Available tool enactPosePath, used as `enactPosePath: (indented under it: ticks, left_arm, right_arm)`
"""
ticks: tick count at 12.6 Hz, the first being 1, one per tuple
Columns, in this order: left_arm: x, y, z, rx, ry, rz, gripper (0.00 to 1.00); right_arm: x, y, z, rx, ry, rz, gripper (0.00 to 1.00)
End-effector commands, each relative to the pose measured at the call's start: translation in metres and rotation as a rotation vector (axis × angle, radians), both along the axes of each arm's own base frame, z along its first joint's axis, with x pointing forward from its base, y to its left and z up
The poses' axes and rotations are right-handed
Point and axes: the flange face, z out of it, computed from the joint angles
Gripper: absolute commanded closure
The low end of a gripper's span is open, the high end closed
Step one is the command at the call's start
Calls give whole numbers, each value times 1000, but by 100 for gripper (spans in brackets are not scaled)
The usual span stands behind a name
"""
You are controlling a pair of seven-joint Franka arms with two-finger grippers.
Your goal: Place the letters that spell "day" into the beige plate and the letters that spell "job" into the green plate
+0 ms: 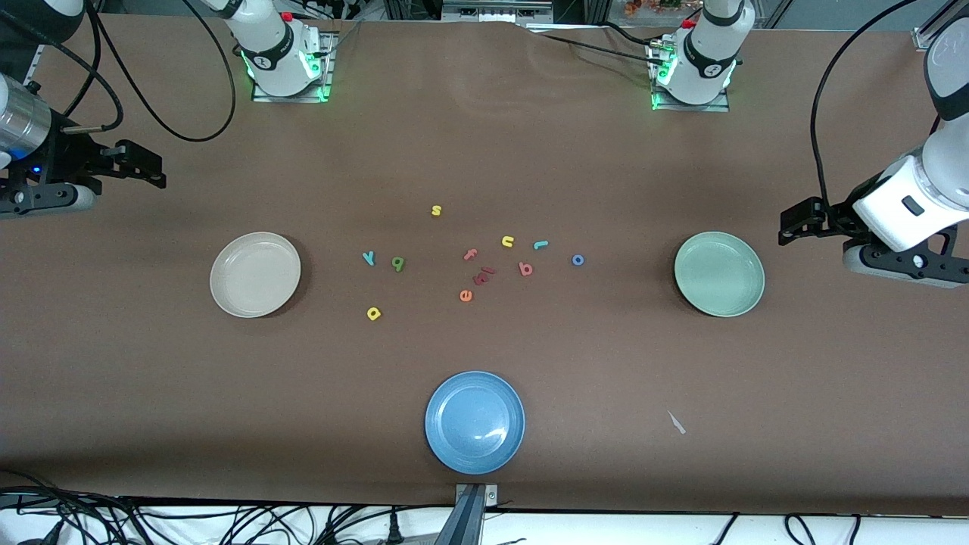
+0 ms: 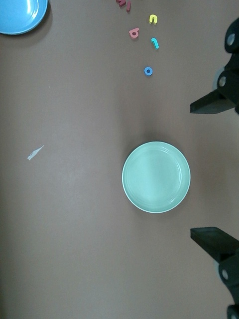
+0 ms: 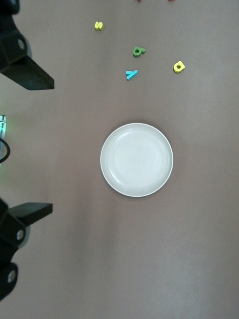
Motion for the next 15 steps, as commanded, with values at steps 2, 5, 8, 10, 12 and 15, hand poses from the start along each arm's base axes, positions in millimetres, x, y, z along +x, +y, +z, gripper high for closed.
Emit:
enactPosePath:
  ticks: [2, 5, 8, 10, 12, 15]
  left_arm:
    - [1, -3, 6, 80, -14, -46, 0]
    - [1, -6, 6, 78, -14, -54, 0]
    - [1, -5, 6, 75, -14, -52, 0]
    - [1, -5, 6, 74, -14, -52, 0]
    - [1, -5, 6, 74, -14, -51, 0]
    - [0, -5, 5, 73, -12, -51, 0]
  right_arm:
    - [3, -1, 3, -15, -5, 0, 0]
    - [3, -1, 3, -15, -5, 0, 0]
    - [3, -1, 3, -17, -2, 0, 0]
    - [2, -1, 3, -17, 0, 2, 0]
    - [2, -1, 3, -17, 0, 2, 0]
    - [2, -1, 2, -17, 3, 2, 0]
